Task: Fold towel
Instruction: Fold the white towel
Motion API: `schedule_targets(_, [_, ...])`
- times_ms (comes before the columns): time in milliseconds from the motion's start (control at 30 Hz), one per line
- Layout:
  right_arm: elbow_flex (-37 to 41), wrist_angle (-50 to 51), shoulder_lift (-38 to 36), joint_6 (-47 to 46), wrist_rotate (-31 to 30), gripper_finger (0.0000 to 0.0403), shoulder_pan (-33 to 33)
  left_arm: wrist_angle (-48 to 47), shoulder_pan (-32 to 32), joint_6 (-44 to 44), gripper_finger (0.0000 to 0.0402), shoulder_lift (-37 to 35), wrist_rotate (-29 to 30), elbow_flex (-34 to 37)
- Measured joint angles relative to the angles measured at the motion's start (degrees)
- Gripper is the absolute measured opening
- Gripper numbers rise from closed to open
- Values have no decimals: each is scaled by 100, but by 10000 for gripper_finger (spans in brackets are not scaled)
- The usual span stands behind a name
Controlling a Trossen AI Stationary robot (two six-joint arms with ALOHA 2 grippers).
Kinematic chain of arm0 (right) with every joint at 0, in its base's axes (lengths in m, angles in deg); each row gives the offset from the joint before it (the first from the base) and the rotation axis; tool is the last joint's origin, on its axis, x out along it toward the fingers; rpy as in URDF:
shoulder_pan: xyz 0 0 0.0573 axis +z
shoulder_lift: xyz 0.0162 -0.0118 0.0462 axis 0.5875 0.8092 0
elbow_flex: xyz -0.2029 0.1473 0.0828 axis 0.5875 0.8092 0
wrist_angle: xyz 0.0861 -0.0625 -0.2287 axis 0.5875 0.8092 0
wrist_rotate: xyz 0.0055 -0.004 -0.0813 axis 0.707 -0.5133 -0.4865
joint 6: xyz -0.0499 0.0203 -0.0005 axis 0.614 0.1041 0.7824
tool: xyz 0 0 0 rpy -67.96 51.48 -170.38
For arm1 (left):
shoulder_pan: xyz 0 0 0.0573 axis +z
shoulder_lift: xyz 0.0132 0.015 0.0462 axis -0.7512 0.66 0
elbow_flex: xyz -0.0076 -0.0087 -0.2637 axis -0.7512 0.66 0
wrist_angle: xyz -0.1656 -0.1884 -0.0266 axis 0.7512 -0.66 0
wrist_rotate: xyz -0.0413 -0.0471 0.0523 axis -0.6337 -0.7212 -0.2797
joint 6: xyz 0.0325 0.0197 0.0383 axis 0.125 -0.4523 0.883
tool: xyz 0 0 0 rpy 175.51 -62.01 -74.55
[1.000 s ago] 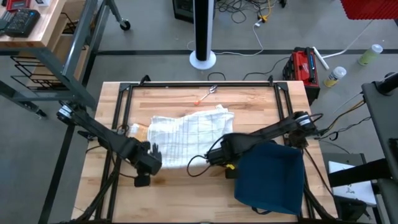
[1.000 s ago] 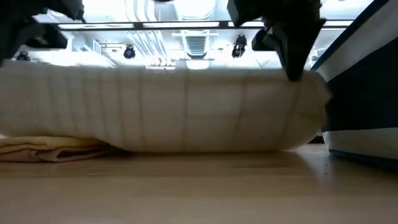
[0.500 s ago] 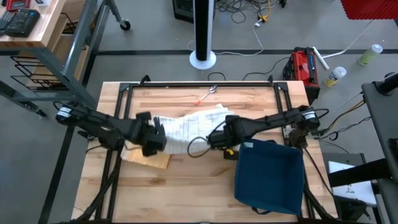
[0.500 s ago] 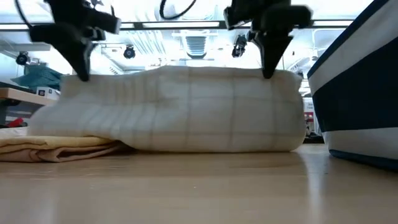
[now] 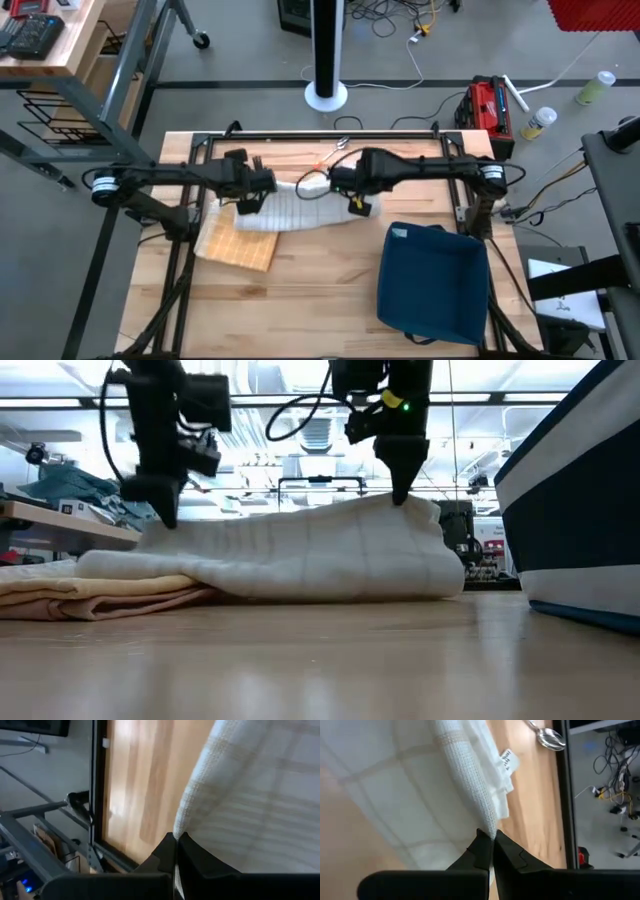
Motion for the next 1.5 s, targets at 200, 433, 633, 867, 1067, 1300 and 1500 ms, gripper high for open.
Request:
schedule_targets(200, [12,-157,3,186,44,0,-433,900,843,694,0,15,-356,427])
schedule_targets(433, [31,-518,7,365,53,33,-639,1091,1118,815,12,15,-454,596])
schedule_targets(633, [33,-649,7,410,43,99,-690,1246,1118,855,42,15,-451,676])
schedule_targets(867, [33,-652,7,293,249,136,-681,999,1113,528,63,-12,-1303,631])
schedule_targets(1067, [212,-1479,183,-40,1444,130,-380,1606,887,-412,44,-44,-3844,897])
schedule_targets(1300, [326,-2012,1084,-263,1315,93,151,2275,380,-876,17,156,-3877,1370])
schedule_targets(1500, [315,-1589,1758,-383,1203,47,240,2059,292,-1509,4,236,-3730,1386])
